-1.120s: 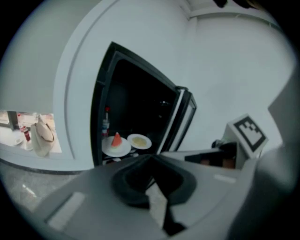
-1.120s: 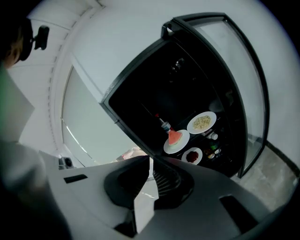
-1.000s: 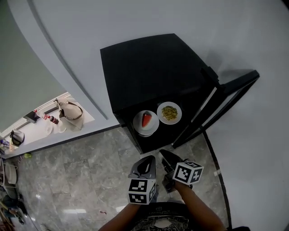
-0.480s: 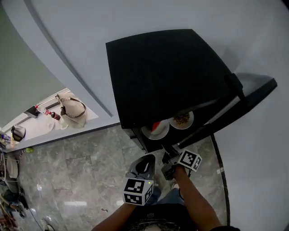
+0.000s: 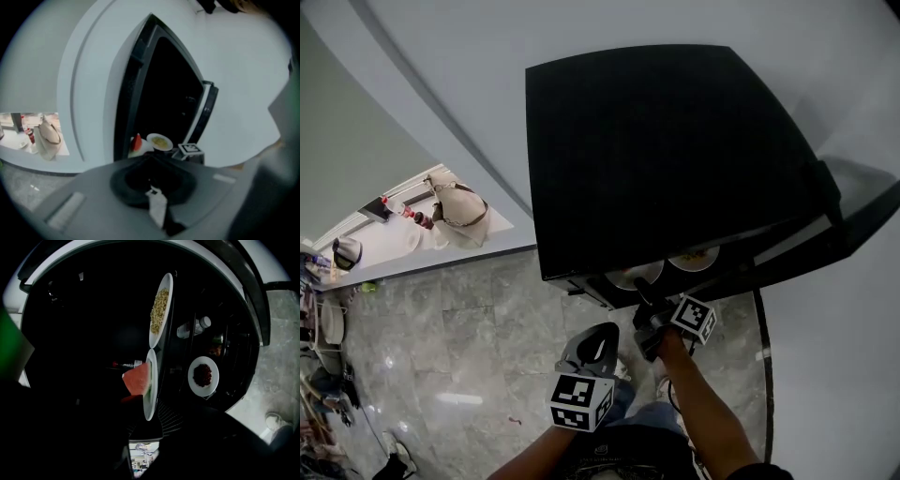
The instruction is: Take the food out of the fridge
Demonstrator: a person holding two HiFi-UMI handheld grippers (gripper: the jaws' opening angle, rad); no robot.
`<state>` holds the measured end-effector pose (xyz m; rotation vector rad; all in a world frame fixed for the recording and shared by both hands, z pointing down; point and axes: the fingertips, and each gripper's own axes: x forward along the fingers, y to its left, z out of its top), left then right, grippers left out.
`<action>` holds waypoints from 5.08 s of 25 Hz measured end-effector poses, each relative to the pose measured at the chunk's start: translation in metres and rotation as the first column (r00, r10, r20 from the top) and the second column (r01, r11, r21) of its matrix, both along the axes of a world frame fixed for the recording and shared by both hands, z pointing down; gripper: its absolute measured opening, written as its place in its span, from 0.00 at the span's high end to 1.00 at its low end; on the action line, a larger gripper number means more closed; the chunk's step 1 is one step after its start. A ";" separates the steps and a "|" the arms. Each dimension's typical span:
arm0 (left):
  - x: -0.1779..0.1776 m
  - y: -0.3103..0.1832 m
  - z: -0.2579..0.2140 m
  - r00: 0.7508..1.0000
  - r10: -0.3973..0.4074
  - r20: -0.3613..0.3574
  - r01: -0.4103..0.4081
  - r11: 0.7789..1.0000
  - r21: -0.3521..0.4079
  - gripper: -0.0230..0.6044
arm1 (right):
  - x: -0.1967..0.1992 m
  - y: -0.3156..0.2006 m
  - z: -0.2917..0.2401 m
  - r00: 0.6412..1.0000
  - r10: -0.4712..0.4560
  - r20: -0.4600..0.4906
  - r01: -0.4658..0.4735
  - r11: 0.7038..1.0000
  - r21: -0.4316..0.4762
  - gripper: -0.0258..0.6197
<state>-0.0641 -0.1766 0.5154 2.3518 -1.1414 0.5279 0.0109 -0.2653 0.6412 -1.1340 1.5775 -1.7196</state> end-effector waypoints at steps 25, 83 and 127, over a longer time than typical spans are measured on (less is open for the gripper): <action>0.004 0.003 -0.005 0.995 -0.100 0.000 0.100 0.995 0.007 0.99 | 0.009 0.037 -0.004 0.992 -0.075 0.098 0.080 0.995 -0.052 0.95; 0.014 0.053 -0.143 0.961 -0.225 -0.161 0.260 0.934 0.245 0.99 | -0.002 0.050 -0.378 0.970 -0.129 0.208 0.097 0.983 0.158 0.92; 0.108 0.069 -0.143 0.982 -0.168 -0.087 0.186 0.938 0.294 0.99 | 0.085 0.157 -0.264 0.499 0.012 -0.867 0.520 0.796 0.310 0.96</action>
